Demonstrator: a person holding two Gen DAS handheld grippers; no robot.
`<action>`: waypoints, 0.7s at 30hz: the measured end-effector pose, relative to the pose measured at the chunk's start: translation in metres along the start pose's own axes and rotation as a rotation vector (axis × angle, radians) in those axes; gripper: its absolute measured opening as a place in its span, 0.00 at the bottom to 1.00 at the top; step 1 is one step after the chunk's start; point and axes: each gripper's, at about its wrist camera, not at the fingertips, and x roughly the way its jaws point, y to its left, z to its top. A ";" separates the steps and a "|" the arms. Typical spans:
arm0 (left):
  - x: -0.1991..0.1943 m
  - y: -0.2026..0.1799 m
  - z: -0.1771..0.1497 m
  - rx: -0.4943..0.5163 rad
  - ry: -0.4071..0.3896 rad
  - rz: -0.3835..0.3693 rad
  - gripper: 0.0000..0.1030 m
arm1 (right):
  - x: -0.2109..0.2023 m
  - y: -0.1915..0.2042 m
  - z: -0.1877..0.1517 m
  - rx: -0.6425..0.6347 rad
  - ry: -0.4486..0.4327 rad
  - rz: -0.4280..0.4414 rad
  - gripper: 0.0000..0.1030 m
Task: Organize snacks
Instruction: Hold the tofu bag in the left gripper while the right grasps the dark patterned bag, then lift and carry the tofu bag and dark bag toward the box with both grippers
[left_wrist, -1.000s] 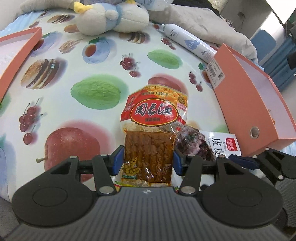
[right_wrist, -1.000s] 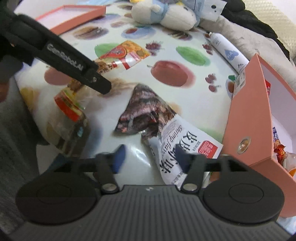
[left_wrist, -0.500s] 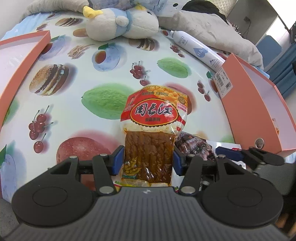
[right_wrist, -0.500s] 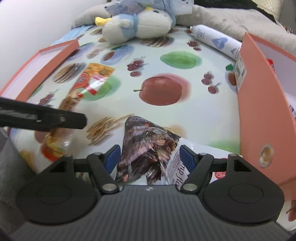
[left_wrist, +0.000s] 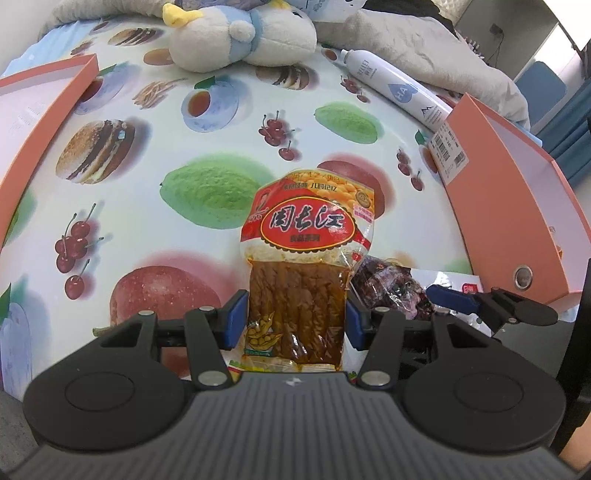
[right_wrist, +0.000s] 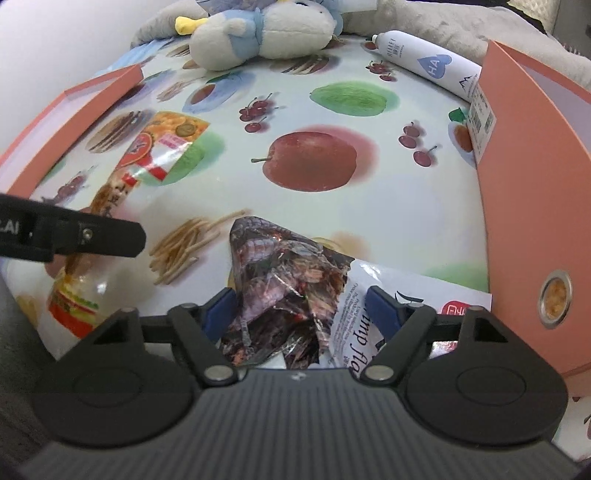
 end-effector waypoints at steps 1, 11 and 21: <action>0.000 0.000 0.000 0.000 -0.001 0.001 0.57 | -0.001 -0.001 0.001 0.005 -0.001 -0.007 0.59; -0.008 -0.005 0.006 -0.007 -0.015 -0.003 0.57 | -0.020 -0.017 0.009 0.088 0.001 0.009 0.37; -0.034 -0.027 0.019 0.012 -0.058 -0.006 0.57 | -0.068 -0.019 0.019 0.098 -0.061 0.019 0.37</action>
